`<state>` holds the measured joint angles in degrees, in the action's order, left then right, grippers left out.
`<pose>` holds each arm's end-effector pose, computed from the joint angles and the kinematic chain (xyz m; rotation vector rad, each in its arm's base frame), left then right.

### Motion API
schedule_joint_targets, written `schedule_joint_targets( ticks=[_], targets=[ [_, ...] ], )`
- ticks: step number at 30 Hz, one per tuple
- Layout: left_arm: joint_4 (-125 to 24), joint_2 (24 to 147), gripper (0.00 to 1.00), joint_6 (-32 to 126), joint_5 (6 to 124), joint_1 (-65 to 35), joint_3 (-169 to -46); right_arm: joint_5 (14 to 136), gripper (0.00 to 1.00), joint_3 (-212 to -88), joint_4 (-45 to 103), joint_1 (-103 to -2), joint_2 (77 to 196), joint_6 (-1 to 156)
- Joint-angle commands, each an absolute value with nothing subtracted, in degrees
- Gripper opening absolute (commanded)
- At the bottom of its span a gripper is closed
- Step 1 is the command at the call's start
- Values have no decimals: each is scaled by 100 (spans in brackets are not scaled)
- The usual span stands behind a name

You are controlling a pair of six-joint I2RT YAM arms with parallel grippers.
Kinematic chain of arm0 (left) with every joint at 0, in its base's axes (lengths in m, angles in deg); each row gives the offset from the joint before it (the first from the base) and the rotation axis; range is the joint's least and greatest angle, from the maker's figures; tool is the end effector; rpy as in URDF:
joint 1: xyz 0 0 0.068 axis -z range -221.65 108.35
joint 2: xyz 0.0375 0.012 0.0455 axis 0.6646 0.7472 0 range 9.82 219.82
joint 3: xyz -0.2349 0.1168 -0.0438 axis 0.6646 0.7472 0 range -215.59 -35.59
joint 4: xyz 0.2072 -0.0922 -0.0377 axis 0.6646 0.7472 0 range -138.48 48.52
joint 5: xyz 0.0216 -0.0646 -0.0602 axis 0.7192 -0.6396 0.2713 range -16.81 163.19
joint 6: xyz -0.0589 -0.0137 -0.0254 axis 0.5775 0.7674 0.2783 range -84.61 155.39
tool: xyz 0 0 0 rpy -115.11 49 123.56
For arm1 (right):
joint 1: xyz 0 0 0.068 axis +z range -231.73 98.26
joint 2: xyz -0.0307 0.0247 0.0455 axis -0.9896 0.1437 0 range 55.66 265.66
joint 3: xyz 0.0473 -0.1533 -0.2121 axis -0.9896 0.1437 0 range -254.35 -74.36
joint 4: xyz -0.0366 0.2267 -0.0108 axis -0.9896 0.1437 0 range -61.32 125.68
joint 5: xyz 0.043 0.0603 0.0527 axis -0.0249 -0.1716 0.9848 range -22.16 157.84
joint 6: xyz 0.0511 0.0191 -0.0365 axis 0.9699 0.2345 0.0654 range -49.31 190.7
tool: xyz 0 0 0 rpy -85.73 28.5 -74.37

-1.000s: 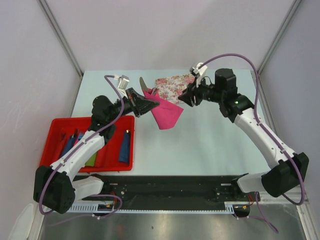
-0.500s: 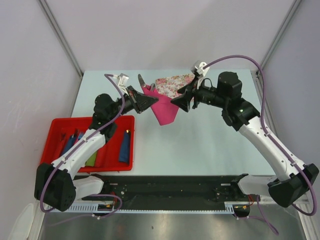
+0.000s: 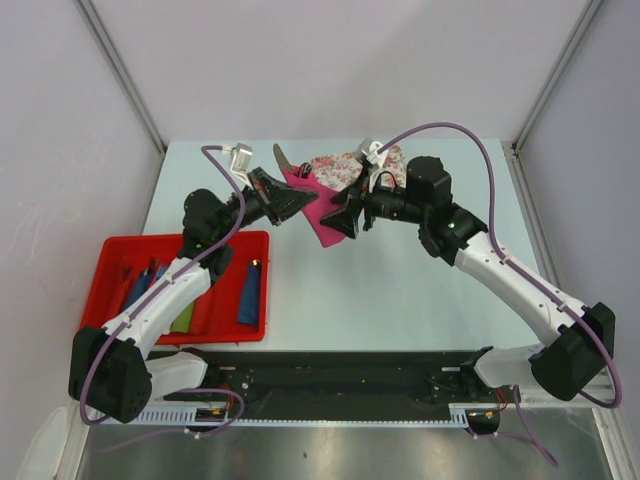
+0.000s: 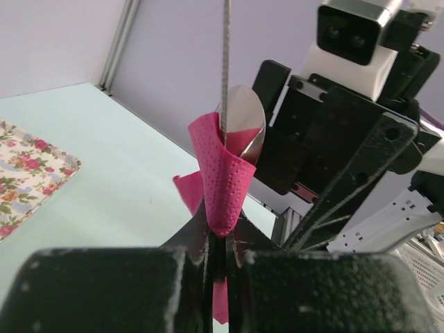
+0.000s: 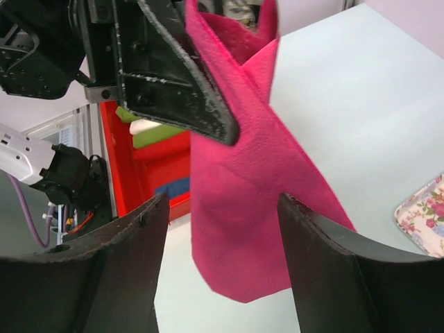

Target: Place the utensils on the paper napkin and roll it up

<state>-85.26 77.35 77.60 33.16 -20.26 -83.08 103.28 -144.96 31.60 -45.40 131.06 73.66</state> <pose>0.2201 -0.1219 0.3677 0.4024 1.4330 -1.3611 0.2123 0.1934 0.3886 -0.9565 1.5141 1.0258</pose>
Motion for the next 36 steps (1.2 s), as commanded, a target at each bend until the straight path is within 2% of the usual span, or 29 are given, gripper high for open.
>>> schedule_joint_targets(
  ticks=[1,9,12,18,29,36],
  targets=[
    [-9268,7627,0,7960,2969,-2038,-8596,10484,69,-14502,2631,-4491,13107,7430],
    [-9621,7688,0,8205,2670,-2047,-8622,10694,68,-14440,2526,-4438,13169,7474],
    [-9700,7688,0,8249,2626,-2038,-8639,10905,63,-14449,2499,-4438,13177,7562],
    [-9910,7767,0,8355,2451,-2038,-8753,11345,48,-14361,2402,-4429,13204,7860],
    [-10166,7820,0,8557,2195,-2020,-8851,11618,44,-14344,2323,-4429,13292,8124],
    [-10219,7785,0,8592,2046,-1889,-8859,11758,47,-14396,2262,-4491,13362,8370]
  ],
)
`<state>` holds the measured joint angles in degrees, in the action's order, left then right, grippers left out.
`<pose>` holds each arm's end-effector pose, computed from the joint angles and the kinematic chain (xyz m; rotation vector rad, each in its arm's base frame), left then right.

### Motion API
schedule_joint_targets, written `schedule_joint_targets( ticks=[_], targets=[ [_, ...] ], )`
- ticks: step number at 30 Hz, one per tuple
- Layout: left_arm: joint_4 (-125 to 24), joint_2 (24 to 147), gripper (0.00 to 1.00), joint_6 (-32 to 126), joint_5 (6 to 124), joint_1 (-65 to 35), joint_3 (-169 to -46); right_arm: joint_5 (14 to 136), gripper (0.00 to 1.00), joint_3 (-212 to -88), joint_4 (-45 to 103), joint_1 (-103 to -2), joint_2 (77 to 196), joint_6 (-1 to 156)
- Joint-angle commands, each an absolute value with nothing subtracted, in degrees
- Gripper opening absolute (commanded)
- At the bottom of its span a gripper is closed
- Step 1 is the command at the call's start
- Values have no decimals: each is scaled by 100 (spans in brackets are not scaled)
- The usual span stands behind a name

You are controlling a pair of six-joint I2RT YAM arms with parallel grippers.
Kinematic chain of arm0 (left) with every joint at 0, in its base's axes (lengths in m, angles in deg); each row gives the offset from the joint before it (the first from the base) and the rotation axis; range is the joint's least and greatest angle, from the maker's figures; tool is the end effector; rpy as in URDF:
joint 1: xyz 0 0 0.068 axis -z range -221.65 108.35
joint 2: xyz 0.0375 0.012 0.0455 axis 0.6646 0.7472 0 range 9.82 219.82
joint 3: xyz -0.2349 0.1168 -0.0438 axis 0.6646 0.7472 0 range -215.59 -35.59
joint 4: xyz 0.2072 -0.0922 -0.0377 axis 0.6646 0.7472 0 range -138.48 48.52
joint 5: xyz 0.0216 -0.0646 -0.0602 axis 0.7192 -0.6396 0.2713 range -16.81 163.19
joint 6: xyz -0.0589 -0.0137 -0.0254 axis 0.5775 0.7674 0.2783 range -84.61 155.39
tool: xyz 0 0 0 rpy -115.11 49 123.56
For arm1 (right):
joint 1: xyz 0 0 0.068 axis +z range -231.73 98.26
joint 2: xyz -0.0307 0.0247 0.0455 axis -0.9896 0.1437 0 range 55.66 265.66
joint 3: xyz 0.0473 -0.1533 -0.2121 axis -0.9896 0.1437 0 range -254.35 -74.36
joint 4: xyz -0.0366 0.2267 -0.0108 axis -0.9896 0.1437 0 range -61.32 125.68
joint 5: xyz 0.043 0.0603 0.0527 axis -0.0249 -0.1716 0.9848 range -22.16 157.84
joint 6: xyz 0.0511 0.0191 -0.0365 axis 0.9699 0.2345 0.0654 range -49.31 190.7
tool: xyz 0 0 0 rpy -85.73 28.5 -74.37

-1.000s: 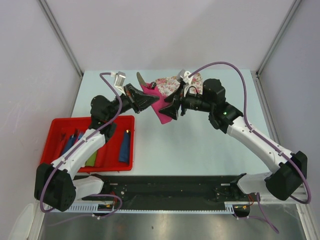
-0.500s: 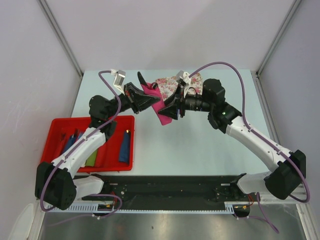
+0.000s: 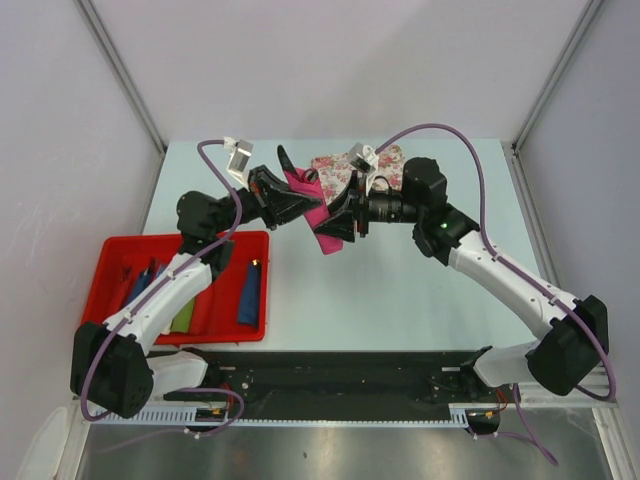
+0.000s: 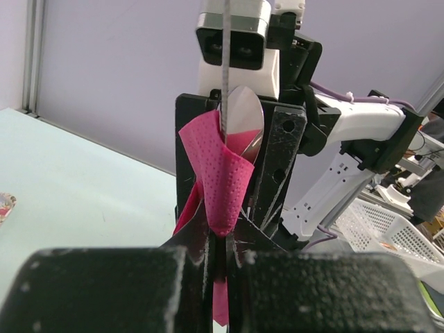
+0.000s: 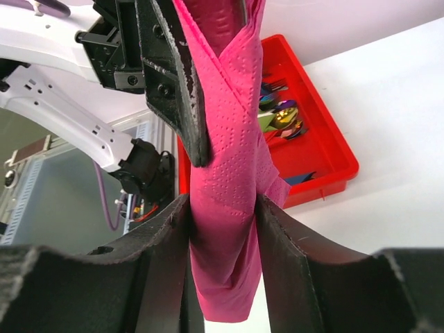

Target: Place the utensils on the paper napkin and roll it up

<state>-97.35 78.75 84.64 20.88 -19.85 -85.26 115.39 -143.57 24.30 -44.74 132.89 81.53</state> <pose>0.2062 -0.1265 0.3925 0.6352 1.2780 -1.5250 0.2080 0.2045 0.3871 -1.0363 1.4506 1.2902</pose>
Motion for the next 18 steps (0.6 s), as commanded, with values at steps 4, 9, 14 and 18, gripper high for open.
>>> schedule_joint_targets(
  ticks=[4,9,14,18],
  targets=[
    [-10227,7767,0,8592,2028,-1862,-8868,11986,48,-14467,2288,-4508,13441,8467],
    [-10262,7794,0,8566,2002,-1853,-8912,12233,37,-14572,2533,-4500,13494,8555],
    [-10193,7794,0,8478,2080,-1862,-8860,12216,4,-14651,2771,-4491,13468,8581],
    [-9816,7724,1,8276,2396,-1889,-8807,11865,0,-14713,2850,-4482,13415,8678]
  ],
)
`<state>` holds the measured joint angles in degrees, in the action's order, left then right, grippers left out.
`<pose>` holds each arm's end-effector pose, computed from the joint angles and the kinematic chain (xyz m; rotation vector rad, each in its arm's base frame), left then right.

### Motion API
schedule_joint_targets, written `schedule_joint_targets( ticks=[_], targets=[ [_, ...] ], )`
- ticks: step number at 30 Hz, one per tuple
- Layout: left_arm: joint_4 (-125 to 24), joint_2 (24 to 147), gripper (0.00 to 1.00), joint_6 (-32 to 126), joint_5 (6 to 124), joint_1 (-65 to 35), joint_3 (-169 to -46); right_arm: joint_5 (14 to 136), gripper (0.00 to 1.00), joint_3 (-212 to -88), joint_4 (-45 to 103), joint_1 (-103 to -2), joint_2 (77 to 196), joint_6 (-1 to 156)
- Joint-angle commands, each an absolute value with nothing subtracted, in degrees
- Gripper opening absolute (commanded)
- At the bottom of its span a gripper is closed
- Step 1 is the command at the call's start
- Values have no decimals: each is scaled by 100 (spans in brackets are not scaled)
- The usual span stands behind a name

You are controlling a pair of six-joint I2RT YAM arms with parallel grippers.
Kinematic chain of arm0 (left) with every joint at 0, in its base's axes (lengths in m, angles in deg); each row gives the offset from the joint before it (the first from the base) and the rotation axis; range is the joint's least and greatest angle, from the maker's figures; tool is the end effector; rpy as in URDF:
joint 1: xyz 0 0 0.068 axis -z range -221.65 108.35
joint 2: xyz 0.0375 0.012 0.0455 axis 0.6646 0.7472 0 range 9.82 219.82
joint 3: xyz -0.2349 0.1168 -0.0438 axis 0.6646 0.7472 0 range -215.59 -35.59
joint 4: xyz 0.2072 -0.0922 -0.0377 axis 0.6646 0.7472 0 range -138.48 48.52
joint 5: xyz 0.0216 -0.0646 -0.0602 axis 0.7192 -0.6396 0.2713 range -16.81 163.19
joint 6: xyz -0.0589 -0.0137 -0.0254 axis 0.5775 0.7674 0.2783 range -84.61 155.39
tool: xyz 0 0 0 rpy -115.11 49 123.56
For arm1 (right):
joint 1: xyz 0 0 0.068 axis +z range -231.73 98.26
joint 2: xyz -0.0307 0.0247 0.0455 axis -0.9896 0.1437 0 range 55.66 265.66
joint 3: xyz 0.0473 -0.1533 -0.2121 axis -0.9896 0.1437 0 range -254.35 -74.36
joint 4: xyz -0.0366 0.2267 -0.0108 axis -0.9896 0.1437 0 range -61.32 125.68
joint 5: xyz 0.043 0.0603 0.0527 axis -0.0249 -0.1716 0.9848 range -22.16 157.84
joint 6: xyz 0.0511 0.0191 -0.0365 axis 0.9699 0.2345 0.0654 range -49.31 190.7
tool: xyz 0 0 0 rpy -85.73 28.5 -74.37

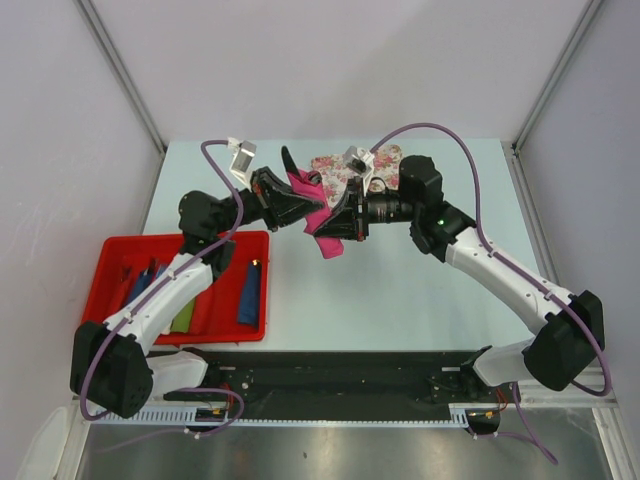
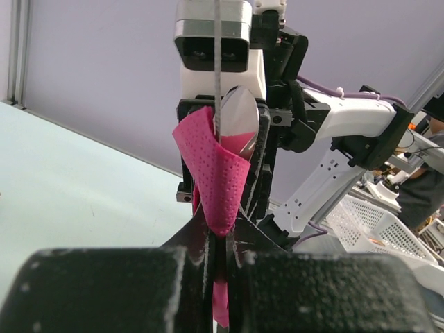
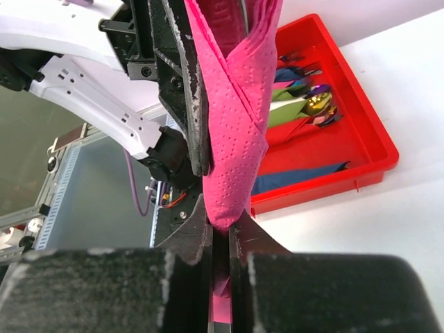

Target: Place the utensils on the paper napkin and roll it up

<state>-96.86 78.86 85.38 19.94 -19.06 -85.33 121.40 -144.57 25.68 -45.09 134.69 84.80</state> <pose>0.2046 -0.1299 0.3913 0.6518 1.2938 -1.5550 0.2102 0.2082 0.3820 -1.0781 1.4961 1.4147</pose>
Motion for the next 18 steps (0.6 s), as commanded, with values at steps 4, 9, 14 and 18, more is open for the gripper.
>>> schedule_joint_targets(
  ticks=[4,9,14,18],
  targets=[
    [-9236,7557,37,8074,2669,-2003,-8675,11530,0,-14836,2789,-4491,13397,8730],
    [-8382,7276,68,8021,2898,-2222,-8368,11328,0,-14897,2439,-4526,13371,8968],
    [-8555,7372,75,8635,2557,-2363,-8253,11275,0,-14906,2113,-4517,13423,9310],
    [-8742,7381,79,8829,2432,-2354,-8226,11240,0,-14941,1884,-4491,13529,9530]
  ],
)
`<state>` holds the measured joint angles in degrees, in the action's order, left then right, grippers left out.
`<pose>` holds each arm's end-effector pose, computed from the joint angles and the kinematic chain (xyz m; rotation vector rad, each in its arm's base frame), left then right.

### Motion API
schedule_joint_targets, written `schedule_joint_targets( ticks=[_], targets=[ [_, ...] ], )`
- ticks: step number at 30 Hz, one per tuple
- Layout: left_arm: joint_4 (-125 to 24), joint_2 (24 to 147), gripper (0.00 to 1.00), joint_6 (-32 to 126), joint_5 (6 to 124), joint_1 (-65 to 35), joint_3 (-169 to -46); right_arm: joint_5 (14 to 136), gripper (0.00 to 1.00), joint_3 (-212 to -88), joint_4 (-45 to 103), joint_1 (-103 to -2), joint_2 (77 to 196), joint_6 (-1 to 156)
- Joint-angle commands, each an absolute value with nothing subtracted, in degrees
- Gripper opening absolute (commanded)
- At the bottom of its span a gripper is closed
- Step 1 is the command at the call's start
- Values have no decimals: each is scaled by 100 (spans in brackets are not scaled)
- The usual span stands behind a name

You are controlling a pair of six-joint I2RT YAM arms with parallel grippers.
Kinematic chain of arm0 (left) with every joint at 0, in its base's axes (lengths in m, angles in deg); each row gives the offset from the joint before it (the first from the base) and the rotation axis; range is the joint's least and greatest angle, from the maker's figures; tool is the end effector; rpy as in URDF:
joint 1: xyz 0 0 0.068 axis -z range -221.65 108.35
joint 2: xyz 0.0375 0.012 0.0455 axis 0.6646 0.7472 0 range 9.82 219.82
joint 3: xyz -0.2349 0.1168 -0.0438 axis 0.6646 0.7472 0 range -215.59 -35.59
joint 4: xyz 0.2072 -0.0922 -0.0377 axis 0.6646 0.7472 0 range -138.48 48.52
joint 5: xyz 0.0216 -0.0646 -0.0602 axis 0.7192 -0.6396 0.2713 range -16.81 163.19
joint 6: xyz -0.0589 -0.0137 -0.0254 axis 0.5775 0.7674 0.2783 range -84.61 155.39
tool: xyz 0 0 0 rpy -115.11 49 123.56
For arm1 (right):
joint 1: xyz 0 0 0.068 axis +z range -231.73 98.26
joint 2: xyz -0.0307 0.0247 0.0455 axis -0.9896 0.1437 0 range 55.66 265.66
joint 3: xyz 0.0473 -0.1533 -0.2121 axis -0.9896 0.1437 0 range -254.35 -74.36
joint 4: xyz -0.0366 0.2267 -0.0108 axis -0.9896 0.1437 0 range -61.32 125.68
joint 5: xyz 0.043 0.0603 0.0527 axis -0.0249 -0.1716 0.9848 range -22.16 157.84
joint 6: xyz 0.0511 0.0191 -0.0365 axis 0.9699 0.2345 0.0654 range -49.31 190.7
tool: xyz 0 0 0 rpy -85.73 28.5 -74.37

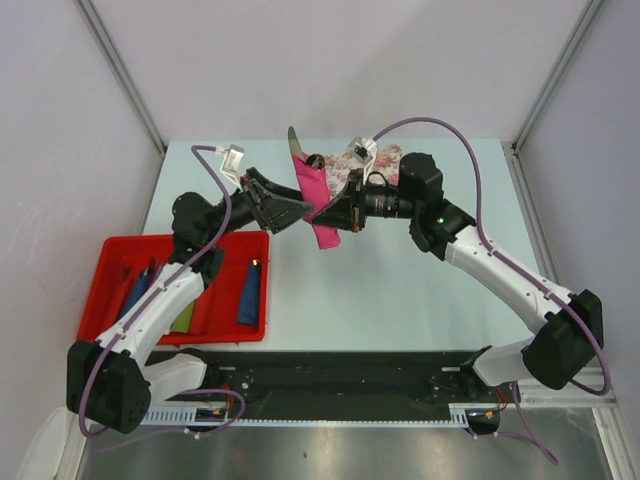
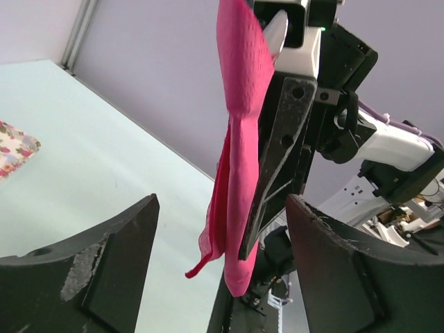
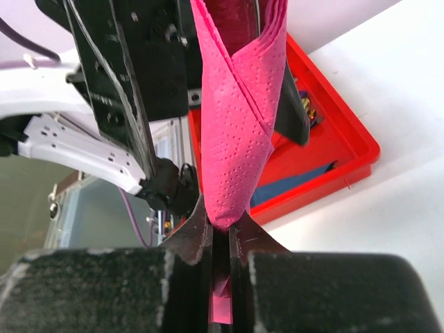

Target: Place the utensils on the paper napkin and roll it up

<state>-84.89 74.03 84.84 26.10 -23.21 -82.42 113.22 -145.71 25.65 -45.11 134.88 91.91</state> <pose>0.2069 -0.1089 0.3747 0.4157 1.4572 -1.4800 0.2181 0.2080 0.3871 -0.8810 1.6077 1.3868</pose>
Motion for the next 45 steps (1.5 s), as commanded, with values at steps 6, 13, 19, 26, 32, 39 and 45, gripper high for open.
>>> schedule_joint_targets(
  ticks=[6,13,19,26,32,39,45],
  targets=[
    [-9461,7521,76,9425,2195,-2354,-8086,11134,0,-15012,1884,-4386,13652,9522],
    [-9858,7644,59,9735,2371,-2363,-8086,10565,0,-15126,2208,-4157,13723,9188],
    [-9850,7759,36,9867,2529,-2372,-8121,10028,0,-15205,2507,-4025,13705,8889],
    [-9357,7697,7,9471,2670,-2433,-8060,9912,0,-15284,2622,-3955,13740,8705],
    [-9752,7759,0,9516,2222,-2723,-7937,10430,23,-15223,2622,-3981,13749,8643],
    [-8210,7320,0,8139,1361,-3101,-8058,10774,77,-15249,2841,-4218,13793,8581],
    [-4326,6898,0,4922,1175,-3434,-8621,10791,96,-15223,3210,-4341,13863,8388]
  ],
)
